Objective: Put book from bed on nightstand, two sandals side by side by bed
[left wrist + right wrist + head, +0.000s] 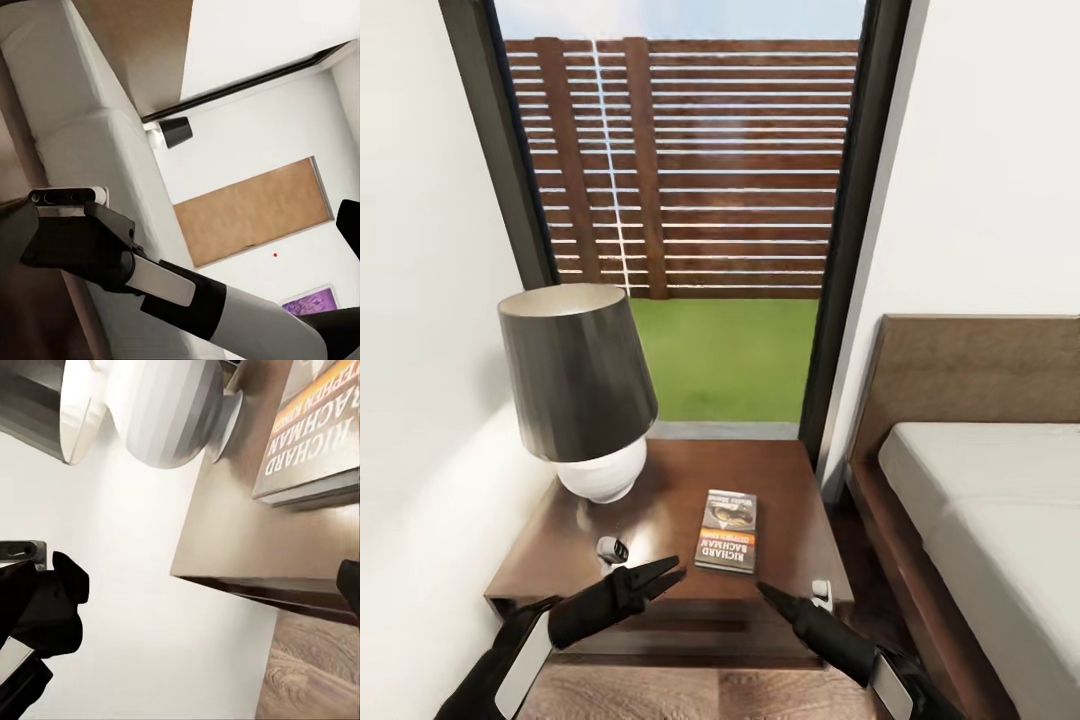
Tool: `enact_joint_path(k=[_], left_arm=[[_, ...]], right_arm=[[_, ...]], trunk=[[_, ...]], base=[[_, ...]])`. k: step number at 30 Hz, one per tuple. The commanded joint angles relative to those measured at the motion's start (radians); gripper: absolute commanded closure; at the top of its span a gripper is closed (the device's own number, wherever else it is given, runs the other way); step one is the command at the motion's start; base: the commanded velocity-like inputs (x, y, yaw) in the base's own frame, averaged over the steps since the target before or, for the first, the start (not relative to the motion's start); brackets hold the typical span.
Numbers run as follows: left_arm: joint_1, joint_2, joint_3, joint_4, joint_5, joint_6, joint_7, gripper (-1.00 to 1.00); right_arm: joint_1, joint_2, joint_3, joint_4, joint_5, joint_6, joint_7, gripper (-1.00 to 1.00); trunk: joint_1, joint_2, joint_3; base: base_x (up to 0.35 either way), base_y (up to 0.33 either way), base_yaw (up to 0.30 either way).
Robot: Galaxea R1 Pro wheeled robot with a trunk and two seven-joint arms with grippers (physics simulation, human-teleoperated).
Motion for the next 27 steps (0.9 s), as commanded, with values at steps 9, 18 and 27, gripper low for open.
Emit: enact_joint_path(k=[9,18,27], left_arm=[[0.0,0.001,-0.004,0.0,0.006,0.008,0.001,-1.0],[0.0,0.001,-0.004,0.0,0.006,0.009,0.001,-1.0],[0.0,0.001,-0.004,0.0,0.006,0.008,0.001,-1.0]], right_arm=[[0.0,0.0,-0.002,0.0,-0.003,0.01,0.003,-1.0],[0.0,0.0,-0.002,0.0,-0.003,0.01,0.003,-1.0],[0.0,0.0,-0.002,0.0,-0.003,0.01,0.003,-1.0]], trunk=[[-0.002,0.001,0.011],[-0.037,0.064,0.039],[-0.071,0.127,0.067]], base=[[-0.054,0.0,0.0],[-0.001,0.0,0.0],[0.0,0.0,0.0]])
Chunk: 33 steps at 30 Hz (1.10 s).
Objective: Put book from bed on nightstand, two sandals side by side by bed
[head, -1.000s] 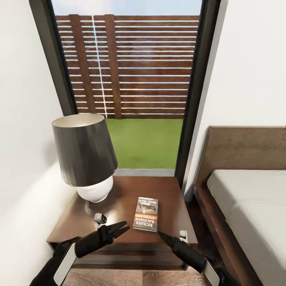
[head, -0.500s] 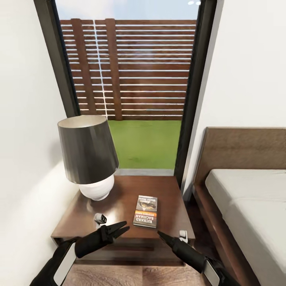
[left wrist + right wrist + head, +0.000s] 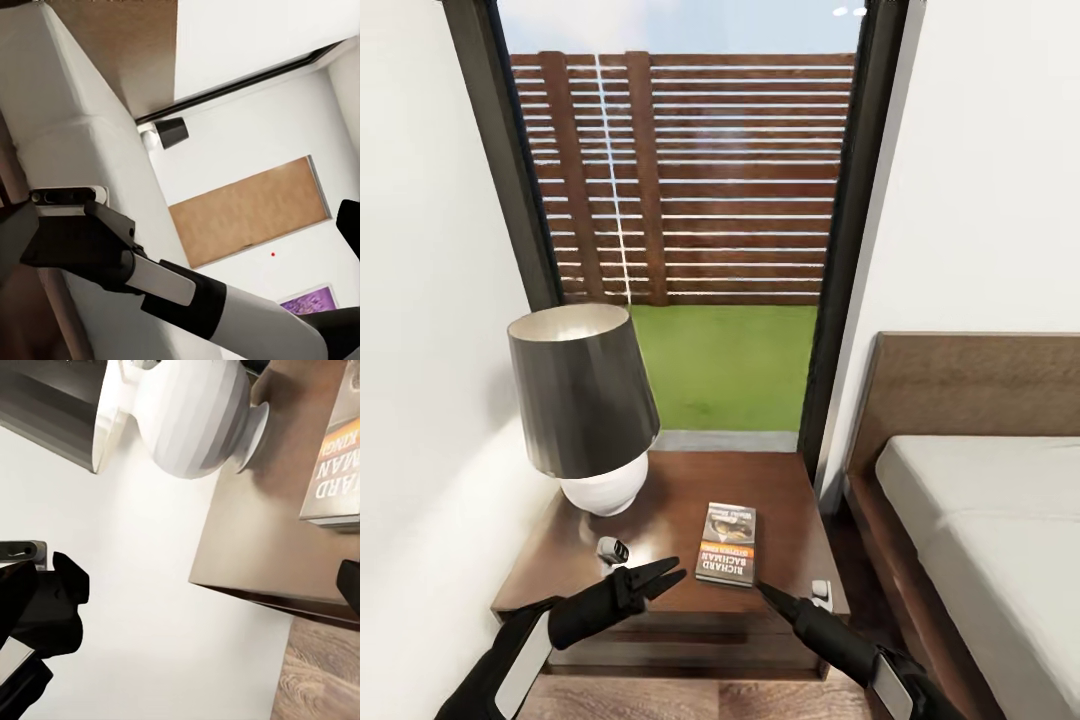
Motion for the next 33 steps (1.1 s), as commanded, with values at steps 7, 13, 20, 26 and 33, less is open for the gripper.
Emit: enact_joint_path(k=[7,13,20,26,33], left_arm=[[0.0,-0.015,-0.004,0.0,-0.001,0.007,0.015,-1.0],[0.0,-0.043,-0.037,-0.001,-0.071,-0.006,0.214,-1.0],[0.002,-0.054,-0.065,0.0,-0.086,-0.064,0.363,-1.0],[0.003,-0.052,-0.071,0.0,-0.088,-0.071,0.384,-1.0],[0.003,-0.053,-0.073,0.0,-0.088,-0.072,0.388,-1.0]], right_arm=[[0.0,0.001,-0.002,0.0,-0.003,0.009,0.002,-1.0],[0.0,-0.001,-0.002,-0.001,-0.003,0.009,0.003,-1.0],[0.0,-0.002,-0.003,-0.003,-0.003,0.003,0.004,-1.0],[0.0,-0.003,-0.003,-0.006,-0.003,0.0,0.005,-1.0],[0.0,-0.001,-0.002,-0.011,-0.003,-0.003,0.007,-1.0]], trunk=[[-0.027,0.049,0.021],[-0.05,0.091,0.04],[-0.077,0.14,0.062],[-0.1,0.182,0.081],[-0.127,0.231,0.103]], base=[[0.0,0.0,0.0],[0.0,0.0,0.0],[0.0,0.0,0.0],[0.0,0.0,0.0],[0.0,0.0,0.0]])
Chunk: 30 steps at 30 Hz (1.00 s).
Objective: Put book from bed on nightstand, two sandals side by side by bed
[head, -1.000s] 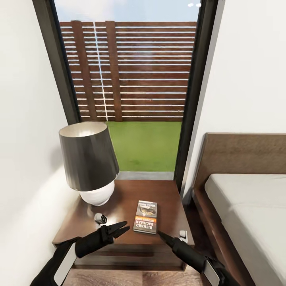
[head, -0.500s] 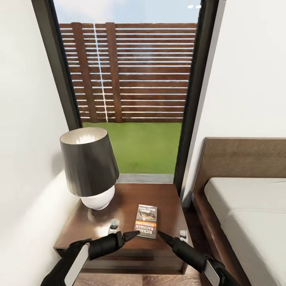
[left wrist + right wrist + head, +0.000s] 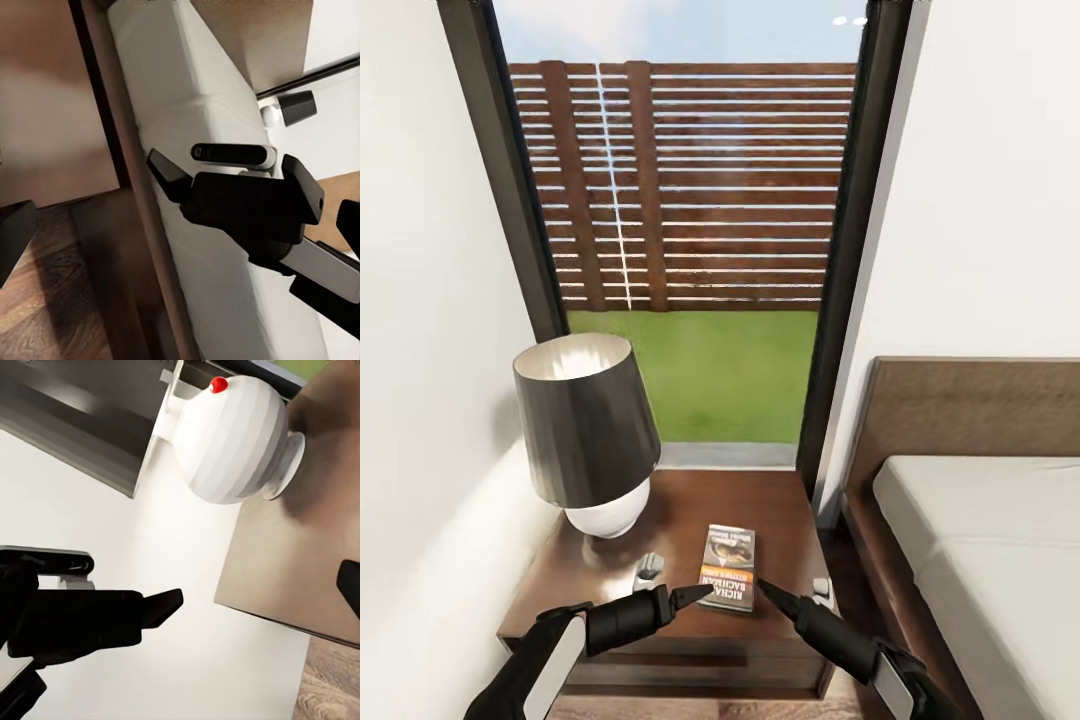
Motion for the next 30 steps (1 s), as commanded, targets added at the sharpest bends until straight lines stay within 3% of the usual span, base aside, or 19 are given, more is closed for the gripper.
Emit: enact_joint_path(k=[1,22,30], left_arm=[[0.0,0.001,-0.002,0.0,0.007,0.006,0.002,-1.0],[0.002,0.0,-0.002,0.001,0.008,0.006,0.004,-1.0],[0.003,-0.001,-0.002,0.001,0.008,0.005,0.072,-1.0]], right_arm=[[0.0,0.0,-0.002,0.0,-0.003,0.01,0.003,-1.0],[0.0,-0.001,-0.001,-0.035,-0.003,0.011,0.004,-1.0],[0.0,0.0,0.0,-0.035,-0.003,0.007,0.001,-1.0]], trunk=[[-0.004,0.007,0.002],[-0.085,0.154,0.068],[-0.115,0.21,0.093]], base=[[0.0,0.0,0.0],[0.0,0.0,0.0],[0.0,0.0,0.0]])
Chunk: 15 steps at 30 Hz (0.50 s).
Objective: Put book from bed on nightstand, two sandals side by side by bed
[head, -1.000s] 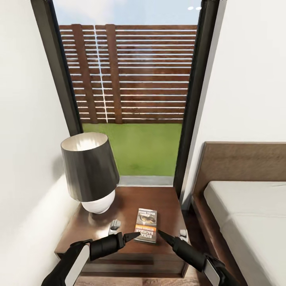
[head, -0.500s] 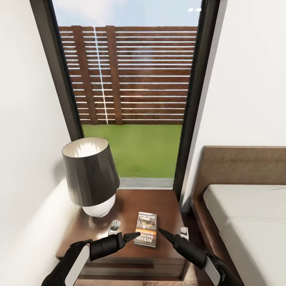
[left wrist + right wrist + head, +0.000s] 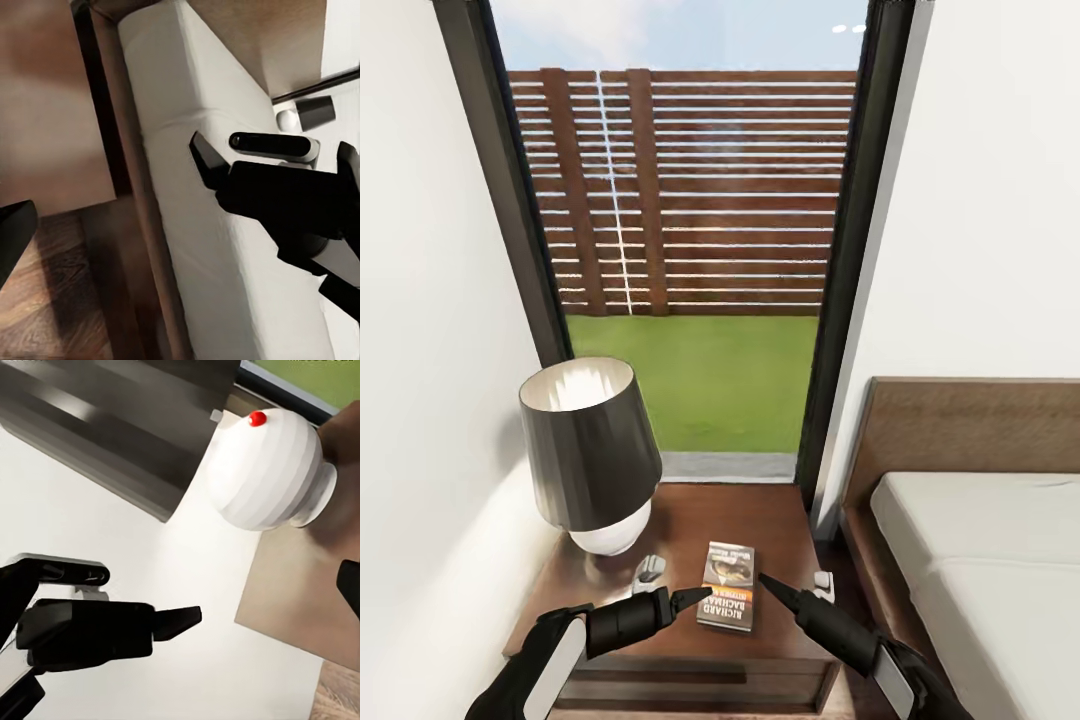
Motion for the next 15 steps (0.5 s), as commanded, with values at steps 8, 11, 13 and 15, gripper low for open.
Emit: enact_joint_path(k=[8,11,13,15], left_arm=[[0.002,0.002,-0.002,0.013,0.006,-0.032,0.056,-1.0],[0.002,0.002,-0.002,0.039,0.003,-0.079,0.06,-1.0],[0.002,0.002,-0.002,0.055,-0.002,-0.101,0.06,-1.0],[0.002,0.002,-0.002,0.077,-0.017,-0.129,0.061,-1.0]], right_arm=[[0.001,-0.004,-0.003,0.001,-0.003,-0.035,0.01,-1.0],[0.002,-0.007,-0.003,0.004,-0.003,-0.071,0.011,-1.0],[0.003,-0.009,-0.004,0.007,-0.003,-0.082,0.012,-1.0],[0.003,-0.011,-0.004,0.013,-0.003,-0.093,0.013,-1.0]], trunk=[[-0.031,0.056,0.024],[-0.042,0.077,0.034],[-0.05,0.091,0.04],[-0.058,0.105,0.046]], base=[[0.0,0.0,0.0],[0.0,0.0,0.0],[0.0,0.0,0.0],[0.0,0.0,0.0]])
